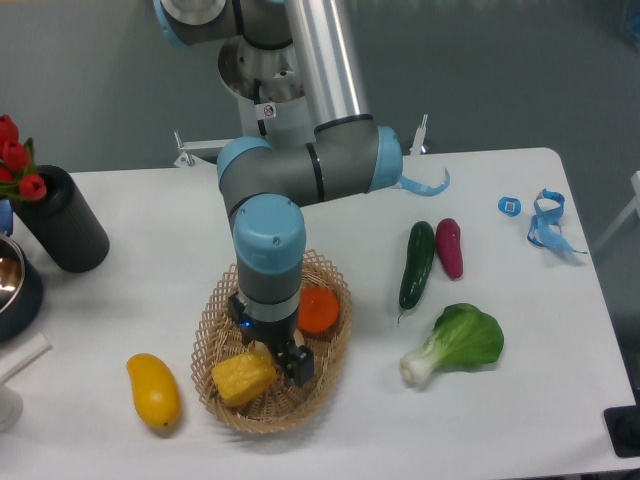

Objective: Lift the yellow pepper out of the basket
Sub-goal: 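Lower the gripper into the basket around the yellow pepper, then close the gripper on the yellow pepper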

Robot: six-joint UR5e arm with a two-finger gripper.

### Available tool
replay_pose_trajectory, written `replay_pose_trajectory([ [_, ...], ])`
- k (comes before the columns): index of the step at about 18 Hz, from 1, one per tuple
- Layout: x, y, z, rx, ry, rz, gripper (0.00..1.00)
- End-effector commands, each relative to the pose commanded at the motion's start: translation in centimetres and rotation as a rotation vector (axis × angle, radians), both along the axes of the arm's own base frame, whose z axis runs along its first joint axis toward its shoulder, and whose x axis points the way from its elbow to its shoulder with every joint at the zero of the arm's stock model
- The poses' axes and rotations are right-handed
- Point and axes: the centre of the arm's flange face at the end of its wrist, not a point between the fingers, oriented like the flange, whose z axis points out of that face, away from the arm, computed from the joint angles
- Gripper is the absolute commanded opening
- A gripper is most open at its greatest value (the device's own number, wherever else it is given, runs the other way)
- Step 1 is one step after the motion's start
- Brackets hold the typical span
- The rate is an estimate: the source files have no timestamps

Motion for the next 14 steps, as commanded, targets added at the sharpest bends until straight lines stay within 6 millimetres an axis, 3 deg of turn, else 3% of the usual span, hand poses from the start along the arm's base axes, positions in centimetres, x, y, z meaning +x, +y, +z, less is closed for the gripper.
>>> replay_pose_trajectory([
  [7, 1.5, 0.5, -1.6, -0.027, -0.011, -0.024, 1.0],
  [14, 1.6, 1.1, -2.5, -0.034, -0.017, -0.025, 1.0],
])
